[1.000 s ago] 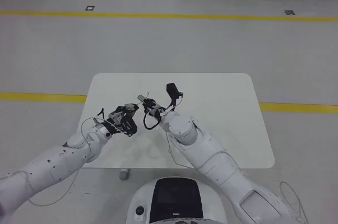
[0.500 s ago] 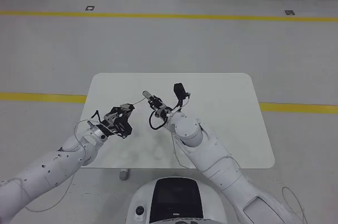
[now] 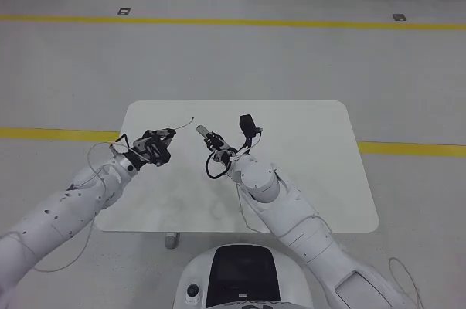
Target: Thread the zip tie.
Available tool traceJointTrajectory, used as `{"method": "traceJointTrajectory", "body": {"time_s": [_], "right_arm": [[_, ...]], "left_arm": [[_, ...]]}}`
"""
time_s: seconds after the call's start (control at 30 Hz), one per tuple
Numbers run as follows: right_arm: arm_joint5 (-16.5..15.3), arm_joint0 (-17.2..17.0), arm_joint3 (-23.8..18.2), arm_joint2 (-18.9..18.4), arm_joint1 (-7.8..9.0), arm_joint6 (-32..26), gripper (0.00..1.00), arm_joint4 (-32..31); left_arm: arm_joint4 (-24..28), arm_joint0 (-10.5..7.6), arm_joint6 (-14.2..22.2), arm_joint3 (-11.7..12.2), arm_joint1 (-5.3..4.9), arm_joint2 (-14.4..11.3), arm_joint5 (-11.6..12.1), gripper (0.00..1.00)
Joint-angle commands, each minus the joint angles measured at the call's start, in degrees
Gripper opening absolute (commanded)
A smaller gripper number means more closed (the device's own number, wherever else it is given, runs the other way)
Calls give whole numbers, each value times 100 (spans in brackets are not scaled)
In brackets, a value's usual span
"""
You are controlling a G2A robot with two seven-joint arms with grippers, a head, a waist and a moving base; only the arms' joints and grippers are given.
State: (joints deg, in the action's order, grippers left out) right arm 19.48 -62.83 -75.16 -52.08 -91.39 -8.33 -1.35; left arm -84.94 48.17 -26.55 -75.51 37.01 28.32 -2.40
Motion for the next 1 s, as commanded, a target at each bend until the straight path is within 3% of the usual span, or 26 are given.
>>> {"method": "traceJointTrajectory", "body": {"time_s": [0.0, 0.07, 0.1, 0.2, 0.3, 0.37, 0.57, 0.67, 0.97], "right_arm": [[0, 0, 0, 0, 0, 0, 100, 0], [0, 0, 0, 0, 0, 0, 100, 0], [0, 0, 0, 0, 0, 0, 100, 0], [0, 0, 0, 0, 0, 0, 100, 0], [0, 0, 0, 0, 0, 0, 100, 0], [0, 0, 0, 0, 0, 0, 100, 0], [0, 0, 0, 0, 0, 0, 100, 0], [0, 0, 0, 0, 0, 0, 100, 0], [0, 0, 0, 0, 0, 0, 100, 0]], "left_arm": [[169, -151, -164, 245, 25, 51, 790, 0], [154, -311, -376, 469, 54, 104, 1172, 0], [270, -360, -640, 595, 82, 101, 1557, 0], [380, -518, -1095, 987, 160, 73, 2188, 0], [603, -614, -1327, 1266, 240, -209, 2188, 0], [860, -743, -1504, 1417, 292, -547, 2188, 0], [1999, -1229, -2019, 1741, 370, -1805, 2188, 0], [2309, -1145, -2054, 1658, 392, -1858, 2188, 0], [2377, -1136, -2009, 1657, 394, -1845, 2188, 0]]}}
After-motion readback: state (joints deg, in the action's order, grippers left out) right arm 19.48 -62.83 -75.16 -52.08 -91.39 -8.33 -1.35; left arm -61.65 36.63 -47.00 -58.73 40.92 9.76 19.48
